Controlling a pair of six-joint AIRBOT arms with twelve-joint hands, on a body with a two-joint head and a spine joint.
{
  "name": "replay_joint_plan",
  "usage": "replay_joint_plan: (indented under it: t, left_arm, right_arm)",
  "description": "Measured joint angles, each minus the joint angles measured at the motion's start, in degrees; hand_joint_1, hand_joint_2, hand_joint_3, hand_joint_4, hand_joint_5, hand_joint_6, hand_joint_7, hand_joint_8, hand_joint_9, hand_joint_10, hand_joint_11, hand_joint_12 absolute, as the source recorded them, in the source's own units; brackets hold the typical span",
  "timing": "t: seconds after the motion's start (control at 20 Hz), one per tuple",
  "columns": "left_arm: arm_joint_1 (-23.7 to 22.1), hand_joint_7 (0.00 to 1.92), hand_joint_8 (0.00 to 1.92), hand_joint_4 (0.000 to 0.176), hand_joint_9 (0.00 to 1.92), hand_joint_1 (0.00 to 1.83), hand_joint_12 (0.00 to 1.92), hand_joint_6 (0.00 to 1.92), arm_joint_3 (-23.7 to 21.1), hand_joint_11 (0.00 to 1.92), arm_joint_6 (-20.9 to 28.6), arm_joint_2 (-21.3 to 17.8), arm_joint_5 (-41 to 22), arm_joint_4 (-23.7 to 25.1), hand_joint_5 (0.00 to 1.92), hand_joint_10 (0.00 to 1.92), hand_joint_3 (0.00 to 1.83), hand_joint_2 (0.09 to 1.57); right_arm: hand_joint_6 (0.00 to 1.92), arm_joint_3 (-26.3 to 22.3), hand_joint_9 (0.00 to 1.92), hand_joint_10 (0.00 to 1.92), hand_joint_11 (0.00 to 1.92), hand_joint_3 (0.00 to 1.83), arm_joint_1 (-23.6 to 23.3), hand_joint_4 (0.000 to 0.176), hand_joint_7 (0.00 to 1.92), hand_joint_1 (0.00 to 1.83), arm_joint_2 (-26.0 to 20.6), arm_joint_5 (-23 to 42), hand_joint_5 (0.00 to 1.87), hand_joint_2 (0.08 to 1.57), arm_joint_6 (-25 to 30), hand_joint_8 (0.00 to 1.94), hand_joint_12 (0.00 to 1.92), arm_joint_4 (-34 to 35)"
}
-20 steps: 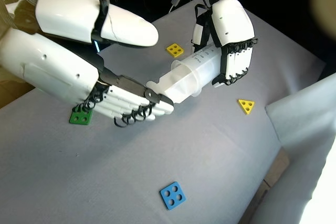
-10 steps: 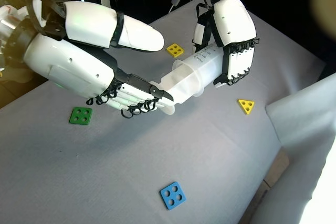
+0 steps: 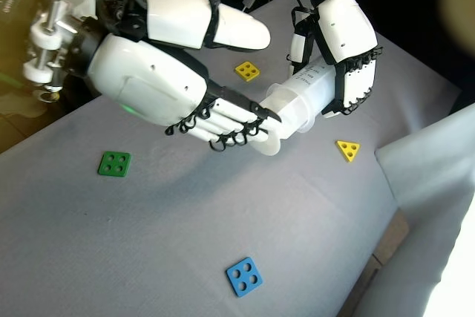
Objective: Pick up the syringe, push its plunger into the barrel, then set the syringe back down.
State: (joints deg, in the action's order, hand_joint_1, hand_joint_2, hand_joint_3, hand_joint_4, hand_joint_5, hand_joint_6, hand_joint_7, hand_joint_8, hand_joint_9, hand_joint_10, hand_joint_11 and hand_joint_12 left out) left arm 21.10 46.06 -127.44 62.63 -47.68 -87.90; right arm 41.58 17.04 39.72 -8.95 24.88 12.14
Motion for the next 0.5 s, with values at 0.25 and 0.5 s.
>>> replay_joint_plan:
  t: [0.25,0.5]
  left_arm:
    - [0.00,0.80,1.36,0.000,0.76,1.35,1.37,1.14,0.00,0.60,-0.15,0.00,-0.35,-0.24,0.77,1.48,0.00,1.20]
    - [0.02,0.80,1.36,0.000,0.75,1.35,1.36,1.11,0.00,0.61,-0.26,0.00,-1.38,-0.87,0.77,1.50,0.00,1.20]
  right_arm:
    - [0.00,0.31,0.11,0.00,0.00,0.00,-0.31,0.000,0.15,0.00,3.17,0.28,0.16,1.21,0.00,0.00,0.30,-0.20]
    - [0.00,1.88,0.11,0.00,0.00,0.00,-0.42,0.000,0.15,0.00,7.19,0.52,0.16,1.21,-0.04,0.00,0.29,-0.17]
